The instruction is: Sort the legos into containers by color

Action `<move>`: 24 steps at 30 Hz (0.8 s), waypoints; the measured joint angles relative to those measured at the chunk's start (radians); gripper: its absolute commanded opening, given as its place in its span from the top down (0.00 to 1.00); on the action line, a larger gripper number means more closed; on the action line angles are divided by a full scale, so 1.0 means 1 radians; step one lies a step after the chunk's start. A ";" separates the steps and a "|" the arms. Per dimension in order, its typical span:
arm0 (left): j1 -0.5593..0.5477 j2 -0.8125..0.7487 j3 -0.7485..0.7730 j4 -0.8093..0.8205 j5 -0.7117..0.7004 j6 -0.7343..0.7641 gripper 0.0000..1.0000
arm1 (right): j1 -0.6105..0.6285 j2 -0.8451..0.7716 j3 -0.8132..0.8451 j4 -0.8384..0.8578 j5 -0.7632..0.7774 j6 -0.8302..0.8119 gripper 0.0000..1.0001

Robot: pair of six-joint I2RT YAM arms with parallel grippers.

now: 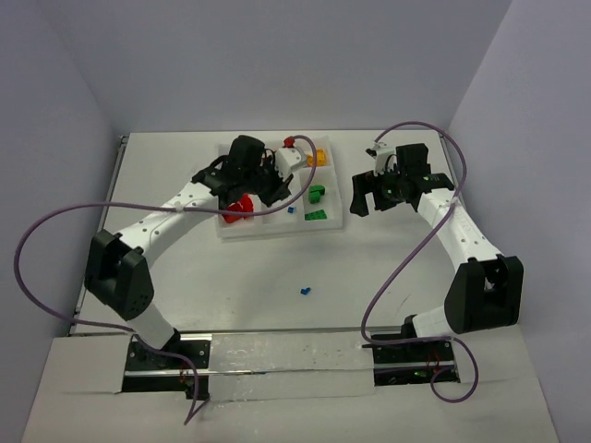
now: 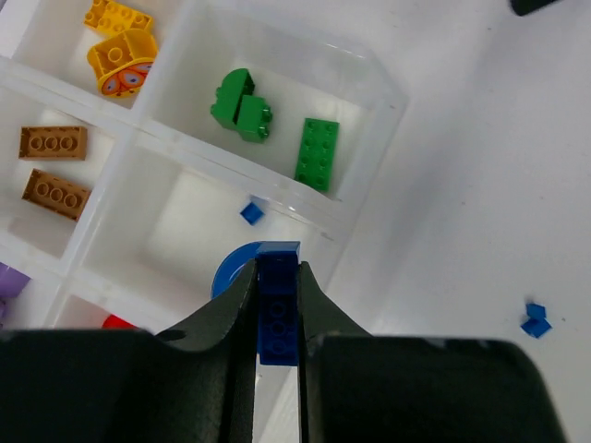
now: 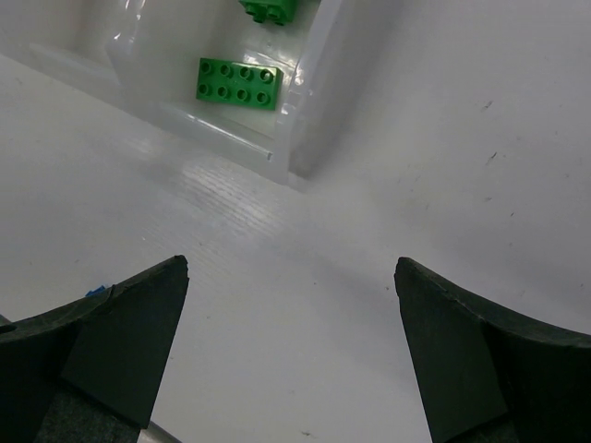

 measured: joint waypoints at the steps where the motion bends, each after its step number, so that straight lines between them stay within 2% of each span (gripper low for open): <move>1: 0.008 0.026 0.018 0.006 -0.001 -0.001 1.00 | 0.000 0.000 0.000 0.000 0.000 0.000 0.00; 13: 0.065 0.292 0.111 0.024 -0.033 -0.030 1.00 | 0.000 -0.006 0.000 -0.011 -0.008 -0.041 0.00; 16: 0.077 0.318 0.127 0.033 -0.048 -0.034 0.91 | 0.000 -0.017 -0.005 -0.017 -0.010 -0.054 0.00; 20: 0.089 0.326 0.134 0.041 -0.066 -0.039 0.55 | 0.000 -0.029 -0.008 -0.029 -0.014 -0.072 0.00; 24: 0.091 0.326 0.146 0.044 -0.077 -0.043 0.44 | 0.012 -0.036 -0.021 -0.036 -0.015 -0.090 0.00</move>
